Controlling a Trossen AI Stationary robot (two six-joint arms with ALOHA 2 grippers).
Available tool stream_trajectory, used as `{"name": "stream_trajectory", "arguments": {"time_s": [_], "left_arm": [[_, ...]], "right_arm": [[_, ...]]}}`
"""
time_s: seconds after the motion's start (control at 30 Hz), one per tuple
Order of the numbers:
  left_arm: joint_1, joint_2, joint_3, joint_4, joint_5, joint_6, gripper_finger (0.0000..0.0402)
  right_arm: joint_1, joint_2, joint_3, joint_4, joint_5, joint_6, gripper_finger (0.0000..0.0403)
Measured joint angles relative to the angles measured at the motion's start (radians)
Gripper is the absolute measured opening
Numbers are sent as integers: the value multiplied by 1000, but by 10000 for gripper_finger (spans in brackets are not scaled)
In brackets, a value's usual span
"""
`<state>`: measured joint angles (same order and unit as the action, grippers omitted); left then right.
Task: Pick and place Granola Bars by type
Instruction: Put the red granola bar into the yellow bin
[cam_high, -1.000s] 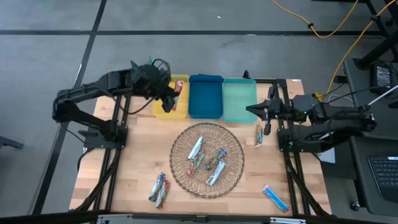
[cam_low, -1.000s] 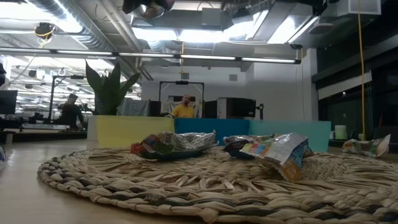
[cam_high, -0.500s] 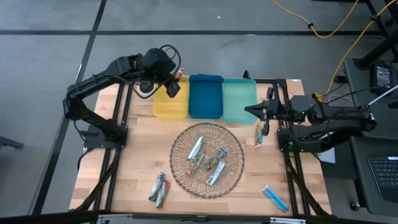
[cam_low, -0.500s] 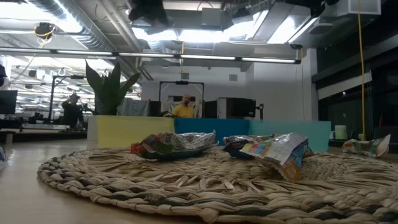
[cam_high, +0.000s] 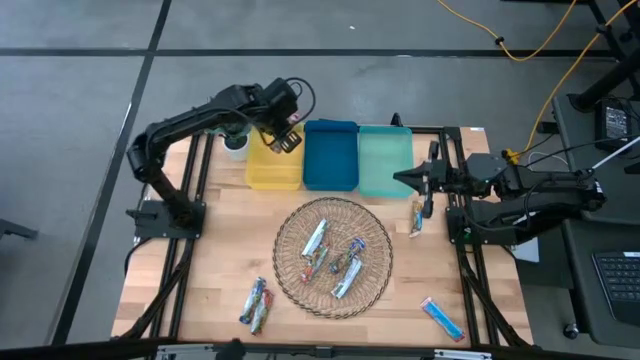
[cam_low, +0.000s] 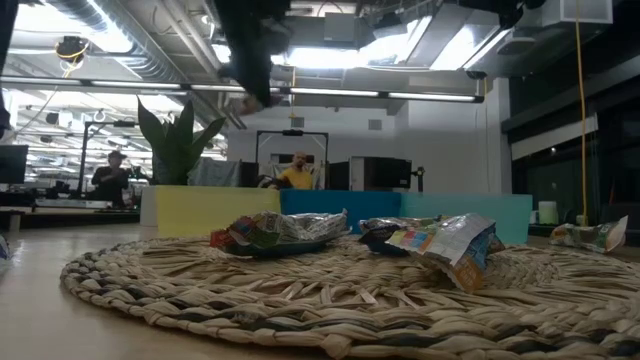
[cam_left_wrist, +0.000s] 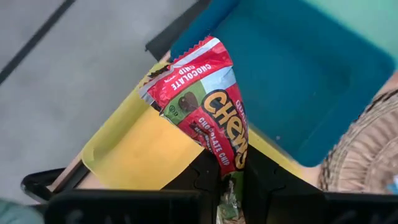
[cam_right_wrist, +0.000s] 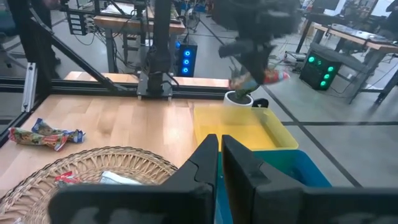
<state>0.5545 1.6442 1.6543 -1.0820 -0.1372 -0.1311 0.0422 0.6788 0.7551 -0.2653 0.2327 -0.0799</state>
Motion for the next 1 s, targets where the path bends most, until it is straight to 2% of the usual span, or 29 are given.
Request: {"name": "stream_trajectory", "arguments": {"time_s": [0.33,0.53,0.67,1.0], "left_arm": [[71,144,-22,20,59,52,33],[115,161,-139,112,131,45,33],[129,161,-210,151,135,32,33],[99,160,-362,275,167,-4,33]], "right_arm": [[0,0,0,-40,-50,27,26],[0,0,0,-68,-50,27,26],[0,0,0,-69,-50,26,26],[0,0,0,-69,-50,25,26]]}}
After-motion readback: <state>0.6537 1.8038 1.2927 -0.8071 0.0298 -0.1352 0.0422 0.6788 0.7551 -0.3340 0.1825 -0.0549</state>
